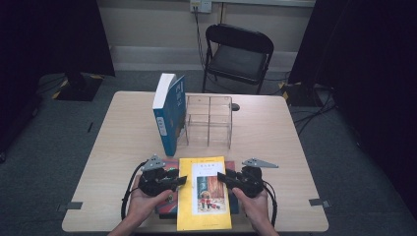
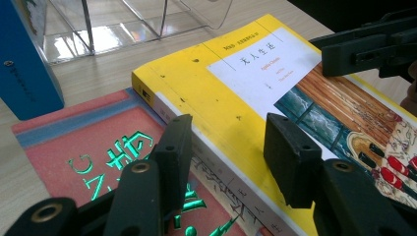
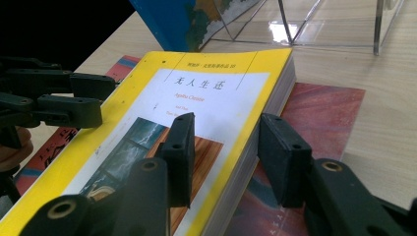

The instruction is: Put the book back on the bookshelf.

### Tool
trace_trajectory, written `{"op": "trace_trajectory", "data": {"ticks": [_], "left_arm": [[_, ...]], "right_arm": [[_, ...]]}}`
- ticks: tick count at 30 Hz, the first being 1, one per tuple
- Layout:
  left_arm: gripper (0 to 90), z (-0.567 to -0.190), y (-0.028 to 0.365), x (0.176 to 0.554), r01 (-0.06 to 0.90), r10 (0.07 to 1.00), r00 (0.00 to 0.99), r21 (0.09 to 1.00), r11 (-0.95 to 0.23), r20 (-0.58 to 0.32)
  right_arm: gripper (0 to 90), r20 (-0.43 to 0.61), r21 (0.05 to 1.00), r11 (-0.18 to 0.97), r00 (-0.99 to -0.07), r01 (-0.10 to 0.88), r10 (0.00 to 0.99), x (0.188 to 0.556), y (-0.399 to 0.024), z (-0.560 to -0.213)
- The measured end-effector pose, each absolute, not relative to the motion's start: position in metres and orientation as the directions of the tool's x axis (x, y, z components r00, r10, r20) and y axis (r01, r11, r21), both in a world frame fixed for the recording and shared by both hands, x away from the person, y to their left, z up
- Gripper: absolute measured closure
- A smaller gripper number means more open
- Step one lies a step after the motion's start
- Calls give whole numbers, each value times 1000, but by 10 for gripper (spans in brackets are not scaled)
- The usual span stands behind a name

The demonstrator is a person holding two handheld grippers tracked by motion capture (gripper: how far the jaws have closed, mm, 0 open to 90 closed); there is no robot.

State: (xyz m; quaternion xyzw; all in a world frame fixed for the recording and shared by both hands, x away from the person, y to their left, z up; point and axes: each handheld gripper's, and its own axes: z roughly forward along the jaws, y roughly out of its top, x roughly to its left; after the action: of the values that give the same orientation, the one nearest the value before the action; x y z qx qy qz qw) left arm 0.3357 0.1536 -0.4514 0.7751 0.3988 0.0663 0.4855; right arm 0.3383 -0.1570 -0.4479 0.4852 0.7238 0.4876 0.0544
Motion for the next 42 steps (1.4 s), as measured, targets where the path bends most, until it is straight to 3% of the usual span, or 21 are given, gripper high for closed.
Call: {"op": "trace_trajectory", "data": {"ticks": [19,22,29,42], "left_arm": [[540,-452,154,335,554,681,673,807,-205,-289],[484,-453,153,335,558,674,677,803,-209,-295],[482,-452,154,332,578,668,674,787,-213,-315],[495,-451,156,326,582,648,688,781,-225,-326]], "right_arm": [[646,463,734,6,-507,679,727,325,-162,-440],[647,469,728,5,-503,685,726,322,-162,-441],[673,539,701,-52,-481,711,691,325,-165,-439],[640,558,675,-43,-472,736,683,333,-153,-451]]}}
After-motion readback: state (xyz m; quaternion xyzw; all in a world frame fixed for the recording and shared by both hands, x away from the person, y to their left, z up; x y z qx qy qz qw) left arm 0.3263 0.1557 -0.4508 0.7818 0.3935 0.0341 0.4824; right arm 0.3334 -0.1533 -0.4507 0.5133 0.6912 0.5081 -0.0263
